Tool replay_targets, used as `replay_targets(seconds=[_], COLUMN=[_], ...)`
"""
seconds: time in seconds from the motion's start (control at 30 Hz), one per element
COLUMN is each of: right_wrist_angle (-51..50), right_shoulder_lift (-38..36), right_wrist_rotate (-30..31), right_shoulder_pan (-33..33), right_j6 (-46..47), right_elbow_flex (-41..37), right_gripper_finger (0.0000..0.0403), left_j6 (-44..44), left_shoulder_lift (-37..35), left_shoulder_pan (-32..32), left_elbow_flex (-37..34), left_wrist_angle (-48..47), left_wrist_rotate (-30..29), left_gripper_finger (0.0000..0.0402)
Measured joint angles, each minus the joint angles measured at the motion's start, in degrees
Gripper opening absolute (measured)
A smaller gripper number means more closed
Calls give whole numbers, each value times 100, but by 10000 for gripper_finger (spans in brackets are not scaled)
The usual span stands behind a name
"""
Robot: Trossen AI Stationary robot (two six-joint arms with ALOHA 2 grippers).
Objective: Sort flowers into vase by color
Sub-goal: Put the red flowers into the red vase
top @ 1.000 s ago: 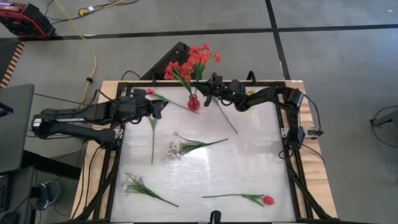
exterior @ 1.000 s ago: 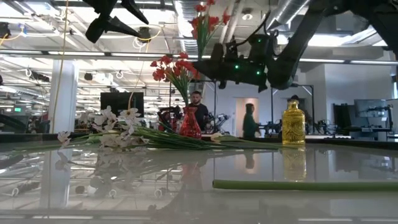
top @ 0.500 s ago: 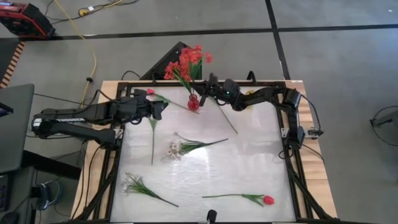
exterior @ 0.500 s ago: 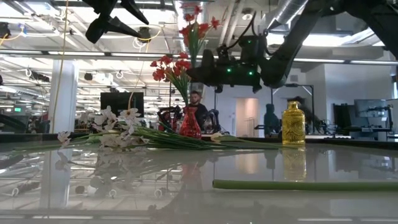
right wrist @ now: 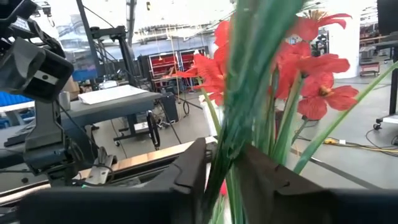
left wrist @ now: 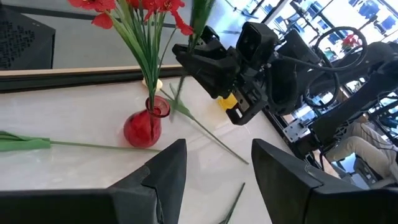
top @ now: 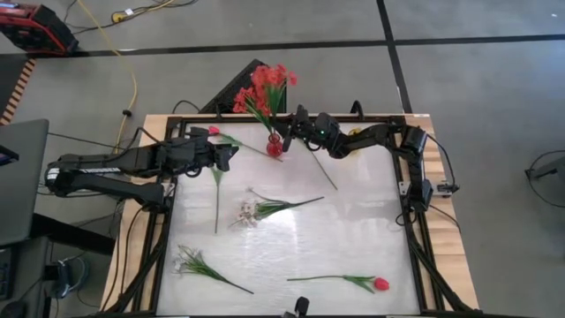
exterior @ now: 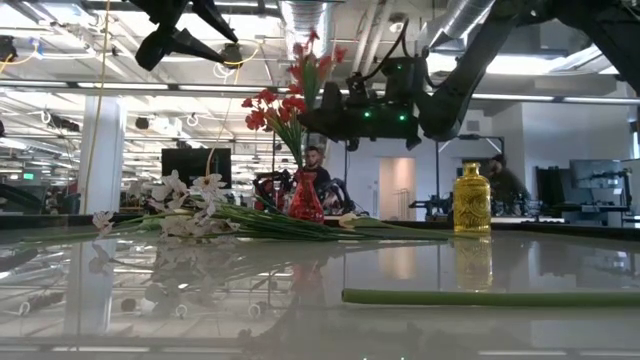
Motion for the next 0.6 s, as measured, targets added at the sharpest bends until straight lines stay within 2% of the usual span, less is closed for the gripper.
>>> replay_targets(seconds=[0.27,0.37,0.47,0.6], right_wrist_angle=[17,15,14,145], right_shoulder_lift=[0,0,-11,-17], right_wrist_rotate=[-5,-10,-39,-136], right_shoulder_pan=[-44,-80,-74,-68], right_j6=[-106,-127,-131,-131], right_elbow_flex=[0,0,0,0], right_gripper_finger=[196,207,180,106], left_j6=[65,65,65,85], left_shoulder_lift=[0,0,0,0], left_shoulder_pan=[0,0,0,0], left_elbow_flex=[0,0,0,0], left_wrist_angle=[2,2,2,-11], left_wrist_rotate=[0,0,0,2], left_gripper_finger=[169,169,169,169])
